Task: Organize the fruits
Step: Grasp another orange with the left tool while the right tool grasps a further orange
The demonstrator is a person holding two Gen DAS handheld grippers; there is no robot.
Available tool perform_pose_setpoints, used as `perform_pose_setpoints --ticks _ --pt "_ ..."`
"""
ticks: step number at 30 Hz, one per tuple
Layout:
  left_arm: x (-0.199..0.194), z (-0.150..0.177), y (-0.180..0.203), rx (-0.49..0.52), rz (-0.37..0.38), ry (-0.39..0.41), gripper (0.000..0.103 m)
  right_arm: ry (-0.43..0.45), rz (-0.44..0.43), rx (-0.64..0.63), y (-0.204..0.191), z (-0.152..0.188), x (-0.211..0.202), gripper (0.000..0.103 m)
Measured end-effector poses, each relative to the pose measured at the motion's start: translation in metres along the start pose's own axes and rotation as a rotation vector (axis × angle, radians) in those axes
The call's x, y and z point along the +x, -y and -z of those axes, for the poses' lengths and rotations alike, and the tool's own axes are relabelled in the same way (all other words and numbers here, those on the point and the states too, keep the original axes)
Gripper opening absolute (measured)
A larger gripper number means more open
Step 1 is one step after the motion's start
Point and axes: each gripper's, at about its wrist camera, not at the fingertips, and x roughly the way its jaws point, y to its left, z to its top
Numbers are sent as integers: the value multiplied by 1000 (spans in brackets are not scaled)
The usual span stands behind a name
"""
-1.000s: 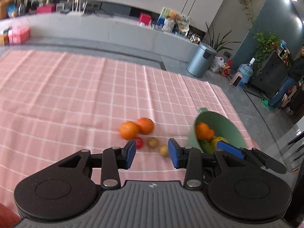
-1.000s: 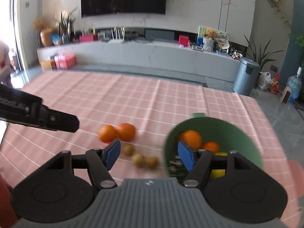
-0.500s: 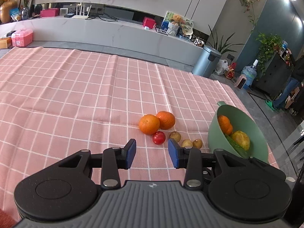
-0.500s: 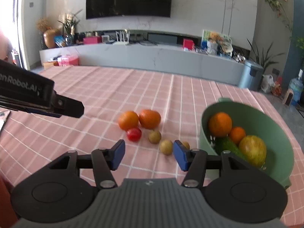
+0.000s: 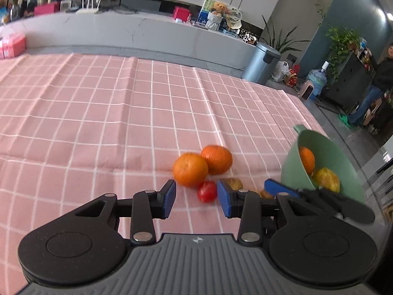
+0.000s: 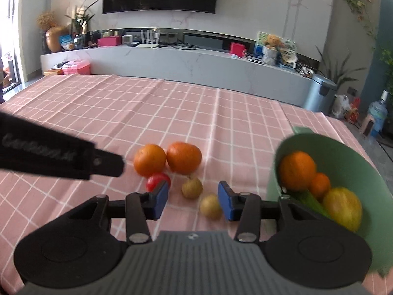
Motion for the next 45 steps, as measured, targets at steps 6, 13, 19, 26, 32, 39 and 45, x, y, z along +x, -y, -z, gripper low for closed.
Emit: perform_pose_setpoints --ticks 6,13,19,26,32,39,45 --pt "33 -8 -6 -34 19 -33 45 -15 -19 -36 7 -4 16 37" --pt "43 -10 -12 -34 32 -52 48 -23 -30 -73 9 -20 33 36" --pt "48 -12 -14 -55 26 -59 49 -39 -41 -99 12 -27 41 36" --pt "46 -13 -19 -78 22 -49 47 -66 -78 -111 12 -35 47 37" --pt "32 -14 -26 -106 -27 -10 46 -62 -110 -75 15 -43 53 38" --pt "30 -14 -41 -182 -55 -12 46 -74 -143 -31 14 -45 65 46" --pt "32 -15 -43 -183 -51 -8 47 -99 -152 3 14 -48 77 47"
